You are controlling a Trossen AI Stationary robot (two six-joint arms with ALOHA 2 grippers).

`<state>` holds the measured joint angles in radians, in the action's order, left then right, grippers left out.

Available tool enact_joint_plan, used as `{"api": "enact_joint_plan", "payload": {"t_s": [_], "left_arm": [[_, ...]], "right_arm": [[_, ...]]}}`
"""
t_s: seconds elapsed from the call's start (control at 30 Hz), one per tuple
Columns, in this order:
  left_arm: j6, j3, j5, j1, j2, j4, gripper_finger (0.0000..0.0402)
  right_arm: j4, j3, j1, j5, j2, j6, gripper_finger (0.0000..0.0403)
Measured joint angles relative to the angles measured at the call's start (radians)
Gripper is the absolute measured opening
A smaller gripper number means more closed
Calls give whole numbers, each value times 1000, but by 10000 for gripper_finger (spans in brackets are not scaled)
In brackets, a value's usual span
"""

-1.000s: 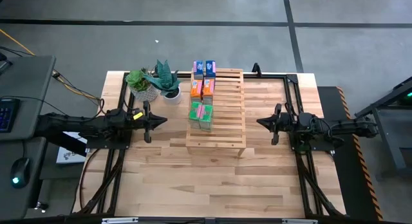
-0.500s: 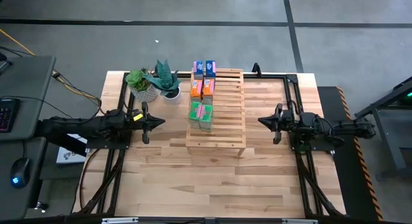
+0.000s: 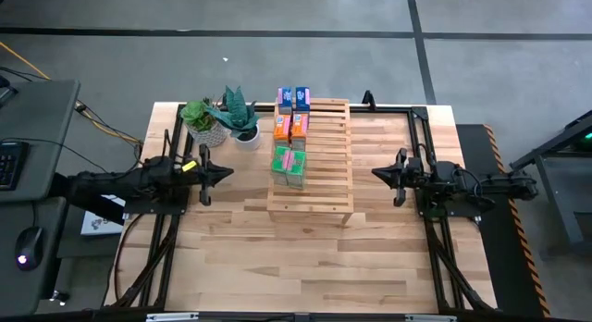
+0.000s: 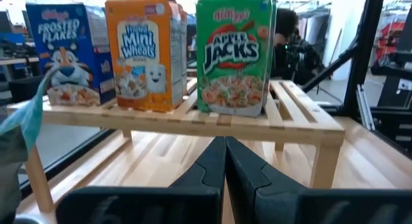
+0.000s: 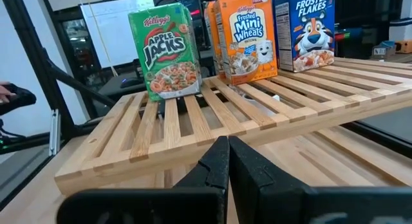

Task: Stack cereal on shelf
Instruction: Return to home position

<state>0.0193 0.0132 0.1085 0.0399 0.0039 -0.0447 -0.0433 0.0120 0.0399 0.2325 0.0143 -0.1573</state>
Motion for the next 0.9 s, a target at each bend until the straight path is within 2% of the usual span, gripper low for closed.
{"api": "enact_joint_plan", "payload": {"t_s": [0.9], "left_arm": [[0, 0, 0, 0, 0, 20, 0]], "right_arm": [[0, 0, 0, 0, -1, 0, 0]]}}
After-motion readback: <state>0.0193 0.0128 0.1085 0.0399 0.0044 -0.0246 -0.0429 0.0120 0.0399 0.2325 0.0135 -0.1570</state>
